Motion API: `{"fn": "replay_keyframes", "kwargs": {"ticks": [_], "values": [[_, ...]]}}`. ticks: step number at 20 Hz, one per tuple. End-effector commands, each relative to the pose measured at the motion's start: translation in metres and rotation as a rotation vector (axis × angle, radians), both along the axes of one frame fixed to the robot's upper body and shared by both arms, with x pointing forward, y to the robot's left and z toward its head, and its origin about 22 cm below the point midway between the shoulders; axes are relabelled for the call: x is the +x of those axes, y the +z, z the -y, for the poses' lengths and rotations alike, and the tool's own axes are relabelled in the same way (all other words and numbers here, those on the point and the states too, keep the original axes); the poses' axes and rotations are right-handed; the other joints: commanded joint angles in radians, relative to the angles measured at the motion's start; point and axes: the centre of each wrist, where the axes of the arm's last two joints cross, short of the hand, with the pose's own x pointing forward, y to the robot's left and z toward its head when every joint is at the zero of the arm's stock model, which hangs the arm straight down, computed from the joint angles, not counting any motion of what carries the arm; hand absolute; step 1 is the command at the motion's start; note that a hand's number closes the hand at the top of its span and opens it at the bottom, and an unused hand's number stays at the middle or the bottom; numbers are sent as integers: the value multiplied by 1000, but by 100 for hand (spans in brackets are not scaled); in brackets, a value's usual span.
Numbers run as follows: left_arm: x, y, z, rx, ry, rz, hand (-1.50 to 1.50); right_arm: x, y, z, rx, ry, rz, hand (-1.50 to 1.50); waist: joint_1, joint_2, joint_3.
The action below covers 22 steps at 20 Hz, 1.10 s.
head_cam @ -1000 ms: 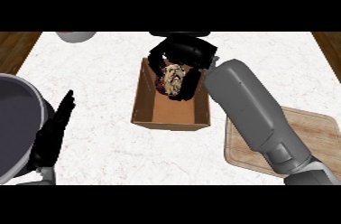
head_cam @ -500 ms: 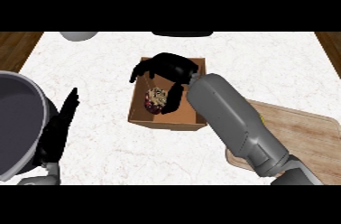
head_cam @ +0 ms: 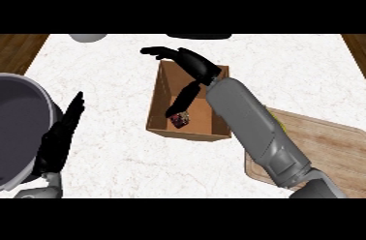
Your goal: Pick the cupcake from the cutting board and place it in the cardboard box
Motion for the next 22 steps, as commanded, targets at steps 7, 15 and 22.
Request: {"fn": "replay_keyframes", "kwargs": {"ticks": [7, 15, 22], "values": [[-3, -8, 0, 3, 5, 2, 0, 44, 40, 68, 362, -179, -197, -150, -3, 12, 0], [6, 18, 26, -10, -31, 31, 0, 58, 62, 180, 419, -360, -194, -150, 31, 27, 3], [6, 11, 13, 4, -66, 34, 0, 49, 81, 256, 389, -343, -161, -150, 68, 46, 4]]}}
